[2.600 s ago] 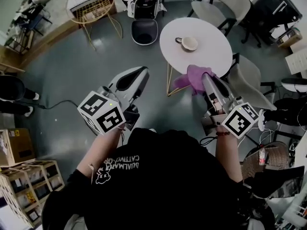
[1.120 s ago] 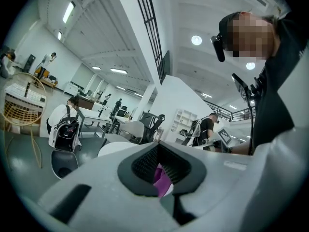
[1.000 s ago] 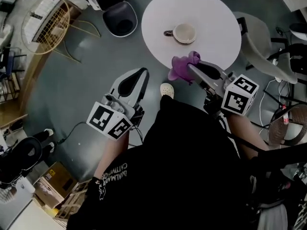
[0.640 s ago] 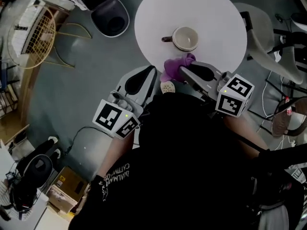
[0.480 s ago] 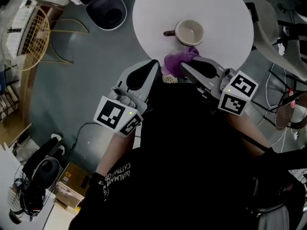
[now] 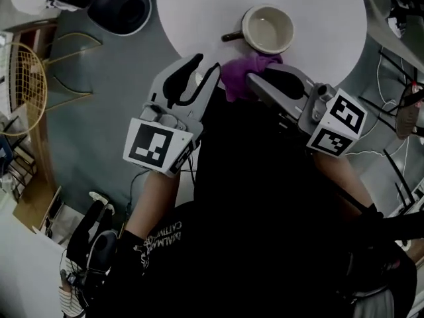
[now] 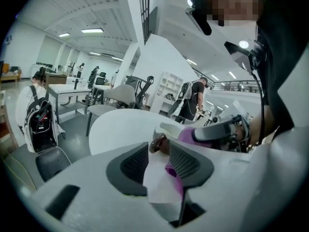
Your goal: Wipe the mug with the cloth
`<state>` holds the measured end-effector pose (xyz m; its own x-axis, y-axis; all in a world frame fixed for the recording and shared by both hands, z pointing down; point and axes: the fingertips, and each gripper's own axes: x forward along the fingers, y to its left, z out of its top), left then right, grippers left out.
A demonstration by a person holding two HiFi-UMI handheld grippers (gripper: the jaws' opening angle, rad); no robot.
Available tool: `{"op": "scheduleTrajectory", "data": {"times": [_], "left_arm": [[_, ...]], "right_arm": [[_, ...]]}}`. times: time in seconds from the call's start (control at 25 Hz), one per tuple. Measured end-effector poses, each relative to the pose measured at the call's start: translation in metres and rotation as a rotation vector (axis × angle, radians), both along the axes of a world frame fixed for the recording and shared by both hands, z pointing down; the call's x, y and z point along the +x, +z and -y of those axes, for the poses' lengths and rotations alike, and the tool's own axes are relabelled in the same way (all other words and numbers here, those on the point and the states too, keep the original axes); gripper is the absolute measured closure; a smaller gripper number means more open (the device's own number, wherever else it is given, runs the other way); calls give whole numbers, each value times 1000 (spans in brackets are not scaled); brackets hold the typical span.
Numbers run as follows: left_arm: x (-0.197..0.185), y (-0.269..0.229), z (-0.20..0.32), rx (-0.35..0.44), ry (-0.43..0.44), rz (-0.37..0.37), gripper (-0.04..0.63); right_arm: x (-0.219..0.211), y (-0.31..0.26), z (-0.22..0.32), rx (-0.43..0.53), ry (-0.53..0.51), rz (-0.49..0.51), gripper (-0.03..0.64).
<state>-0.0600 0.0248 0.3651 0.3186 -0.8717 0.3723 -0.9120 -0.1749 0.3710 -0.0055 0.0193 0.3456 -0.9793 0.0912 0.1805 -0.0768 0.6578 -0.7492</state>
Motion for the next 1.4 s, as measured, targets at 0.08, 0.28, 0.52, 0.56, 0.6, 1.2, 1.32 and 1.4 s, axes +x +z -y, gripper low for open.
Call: {"op": "scheduleTrajectory", "data": {"times": [0.08,0.28,0.52,0.56,0.6,1.2,1.32,1.4], "left_arm": [[-8,16,12,-29,58,45,427],[-7,38,39,-72,206,157,415],[4,46,51,-88,295,180,419],[6,47,53,-89,311,171,419],[8,48,54,-89,328,167,419],[33,52,61,-66,490,218,499],[36,54,61,-55,506,253,506],[32,54,62,-41,500,248,506]], "right_arm": [[-13,12,6,-36,57,-16,584],[-26,34,14,-33,130,-111,584],[-20,40,15,-28,179,-155,584],[-19,39,16,-29,194,-155,584],[-19,39,17,-34,207,-151,584],[-15,42,20,-135,267,-106,584],[-13,45,21,-140,274,-95,584],[-13,46,22,-151,278,-86,584]]}}
